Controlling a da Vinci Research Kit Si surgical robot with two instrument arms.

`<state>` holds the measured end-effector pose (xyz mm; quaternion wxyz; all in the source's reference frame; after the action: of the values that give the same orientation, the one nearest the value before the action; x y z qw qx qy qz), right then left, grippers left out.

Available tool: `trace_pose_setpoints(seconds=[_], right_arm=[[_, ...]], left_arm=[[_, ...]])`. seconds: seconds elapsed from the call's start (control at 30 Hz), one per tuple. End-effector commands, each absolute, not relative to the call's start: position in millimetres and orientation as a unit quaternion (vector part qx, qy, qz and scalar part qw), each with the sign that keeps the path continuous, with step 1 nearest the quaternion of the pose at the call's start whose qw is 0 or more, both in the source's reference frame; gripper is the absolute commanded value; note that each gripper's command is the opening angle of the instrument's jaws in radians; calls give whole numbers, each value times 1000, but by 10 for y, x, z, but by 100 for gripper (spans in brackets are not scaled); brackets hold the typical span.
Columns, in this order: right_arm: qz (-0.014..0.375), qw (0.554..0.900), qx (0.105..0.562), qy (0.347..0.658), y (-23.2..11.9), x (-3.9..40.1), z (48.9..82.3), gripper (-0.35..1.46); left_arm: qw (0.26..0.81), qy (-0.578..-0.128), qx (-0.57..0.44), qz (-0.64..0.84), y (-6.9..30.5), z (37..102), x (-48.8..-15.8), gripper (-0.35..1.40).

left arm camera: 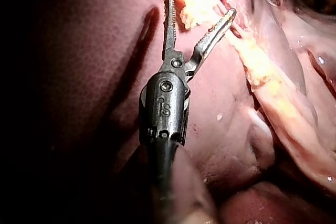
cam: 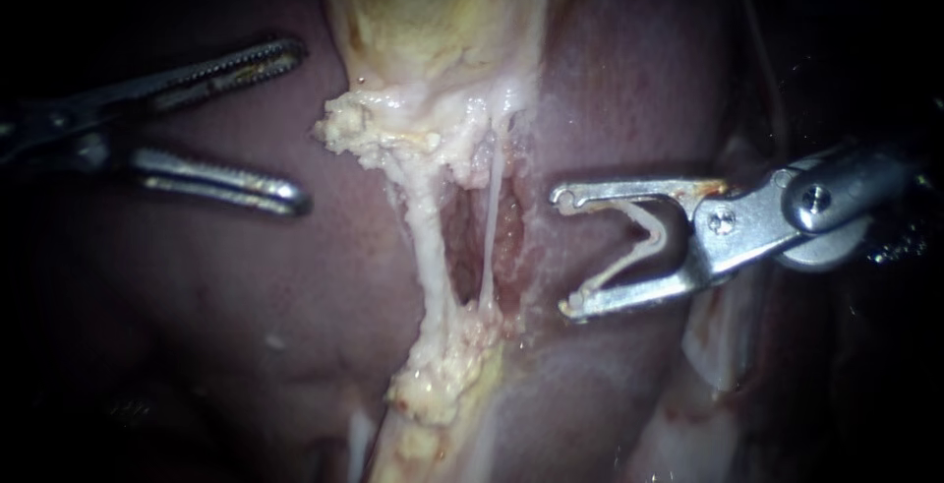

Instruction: Grabbing gallbladder

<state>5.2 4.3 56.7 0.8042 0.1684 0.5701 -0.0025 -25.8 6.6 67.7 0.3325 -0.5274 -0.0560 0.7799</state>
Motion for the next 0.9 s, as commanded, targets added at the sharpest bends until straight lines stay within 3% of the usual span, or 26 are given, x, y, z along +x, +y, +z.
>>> trace_pose_setpoints(seconds=[0.03, 0.3, 0.43, 0.53, 0.63, 0.9], right_arm=[[-2, 804, 168, 570, 43, 53, 567, 50], [-3, 804, 168, 570, 43, 53, 568, 50], [-3, 804, 168, 570, 43, 53, 568, 50], [-3, 804, 168, 570, 43, 53, 568, 50], [-3, 804, 168, 570, 43, 53, 568, 50], [-3, 804, 168, 570, 43, 52, 568, 50]], left_arm=[[343, -58, -525, 777, 68, 684, -263, 66], [370, -77, -526, 762, 62, 718, -296, 49], [382, -84, -527, 754, 55, 725, -304, 22], [392, -94, -524, 750, 54, 724, -303, -13], [397, -103, -513, 754, 51, 723, -300, -35], [411, -139, -493, 754, 41, 707, -289, -35]])
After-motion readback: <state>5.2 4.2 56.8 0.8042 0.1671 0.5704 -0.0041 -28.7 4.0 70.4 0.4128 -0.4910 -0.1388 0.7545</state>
